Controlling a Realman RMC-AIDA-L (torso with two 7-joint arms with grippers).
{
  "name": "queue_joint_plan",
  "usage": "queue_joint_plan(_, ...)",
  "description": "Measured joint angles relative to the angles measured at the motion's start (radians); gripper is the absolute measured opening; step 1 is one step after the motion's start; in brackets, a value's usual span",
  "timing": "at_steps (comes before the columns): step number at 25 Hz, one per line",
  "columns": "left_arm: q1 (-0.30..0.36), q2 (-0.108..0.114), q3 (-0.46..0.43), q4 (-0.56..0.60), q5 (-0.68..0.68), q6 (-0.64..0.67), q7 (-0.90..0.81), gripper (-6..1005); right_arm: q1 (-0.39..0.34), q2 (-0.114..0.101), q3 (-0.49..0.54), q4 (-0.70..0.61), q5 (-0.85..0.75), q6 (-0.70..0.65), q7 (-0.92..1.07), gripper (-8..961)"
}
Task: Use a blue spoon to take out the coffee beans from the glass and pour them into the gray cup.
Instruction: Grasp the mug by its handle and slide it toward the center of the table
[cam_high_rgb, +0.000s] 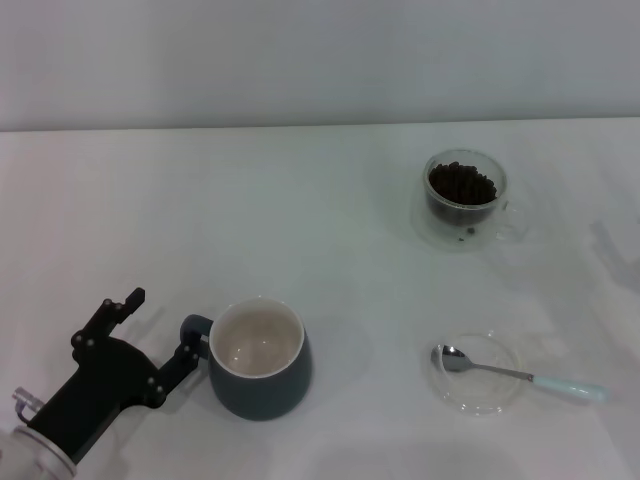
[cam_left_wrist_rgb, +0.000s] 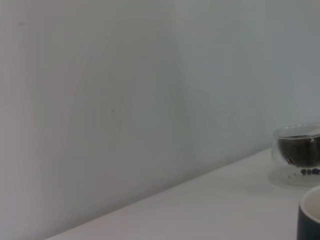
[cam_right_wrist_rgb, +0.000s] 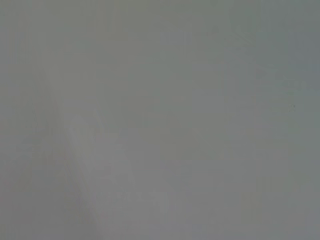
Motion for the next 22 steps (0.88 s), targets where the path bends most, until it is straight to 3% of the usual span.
queue_joint_plan(15,0.006,0.001,0.004,-0.012,0.021,-0.004,0.0,785,0.01,0.002,-0.003,-0.005,-0.004,0.006,0.0,814)
queue_joint_plan(22,0.06,0.001,0.002,-0.017,0.034,0.024,0.0,786,0.01,0.002,0.0,-0.003,0.001,0.007,0.0,808)
